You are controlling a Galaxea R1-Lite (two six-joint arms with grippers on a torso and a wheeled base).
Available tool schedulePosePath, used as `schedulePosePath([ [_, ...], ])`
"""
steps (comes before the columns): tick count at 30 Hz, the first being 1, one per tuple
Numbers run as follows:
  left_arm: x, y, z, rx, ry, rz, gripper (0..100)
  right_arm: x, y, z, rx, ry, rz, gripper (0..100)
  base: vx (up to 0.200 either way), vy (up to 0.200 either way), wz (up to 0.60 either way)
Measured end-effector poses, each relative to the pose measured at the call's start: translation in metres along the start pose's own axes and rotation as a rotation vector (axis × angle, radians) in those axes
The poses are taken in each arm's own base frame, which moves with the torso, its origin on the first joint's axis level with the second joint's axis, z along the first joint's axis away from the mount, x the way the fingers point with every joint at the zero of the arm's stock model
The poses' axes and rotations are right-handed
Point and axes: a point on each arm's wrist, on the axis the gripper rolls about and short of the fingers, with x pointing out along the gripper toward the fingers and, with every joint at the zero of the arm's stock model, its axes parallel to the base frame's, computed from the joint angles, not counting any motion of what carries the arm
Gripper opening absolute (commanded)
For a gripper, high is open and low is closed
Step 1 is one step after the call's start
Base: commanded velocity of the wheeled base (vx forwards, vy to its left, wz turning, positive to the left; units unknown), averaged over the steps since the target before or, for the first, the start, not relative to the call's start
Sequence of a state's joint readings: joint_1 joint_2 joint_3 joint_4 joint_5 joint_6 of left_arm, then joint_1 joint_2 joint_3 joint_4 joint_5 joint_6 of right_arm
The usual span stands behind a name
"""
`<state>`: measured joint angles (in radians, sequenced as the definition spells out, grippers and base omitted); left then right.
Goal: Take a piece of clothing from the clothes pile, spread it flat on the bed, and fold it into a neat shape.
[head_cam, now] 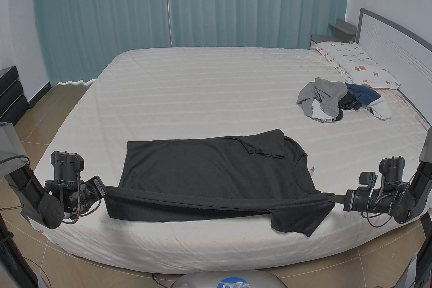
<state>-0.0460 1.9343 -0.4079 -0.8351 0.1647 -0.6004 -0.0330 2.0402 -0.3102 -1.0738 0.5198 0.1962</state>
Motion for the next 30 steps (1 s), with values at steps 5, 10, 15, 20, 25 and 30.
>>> schedulePosePath([
  [5,0.01,-0.004,0.005,-0.012,-0.011,-0.004,0,0.008,-0.001,0.017,0.024,0.043,-0.007,0,0.0,0.0,0.0],
  [10,0.021,-0.007,0.009,-0.019,-0.018,-0.006,0,0.016,-0.001,0.039,0.048,0.086,-0.017,0,0.0,0.0,0.0],
  [15,0.027,-0.008,0.009,-0.021,-0.012,0.0,0,0.02,0.001,0.061,0.058,0.104,-0.02,0,0.0,0.0,0.0],
  [20,0.025,-0.006,0.007,-0.013,0.035,0.024,0,0.018,0.004,0.072,0.05,0.095,-0.019,0,0.0,0.0,0.0],
  [25,0.017,-0.005,0.008,-0.01,0.052,0.03,0,0.011,0.006,0.072,0.039,0.123,-0.026,0,0.0,0.0,0.0],
  [30,0.012,-0.005,0.009,-0.006,0.05,0.029,0,0.003,0.01,0.068,0.003,0.172,-0.03,0,0.0,0.0,0.0],
])
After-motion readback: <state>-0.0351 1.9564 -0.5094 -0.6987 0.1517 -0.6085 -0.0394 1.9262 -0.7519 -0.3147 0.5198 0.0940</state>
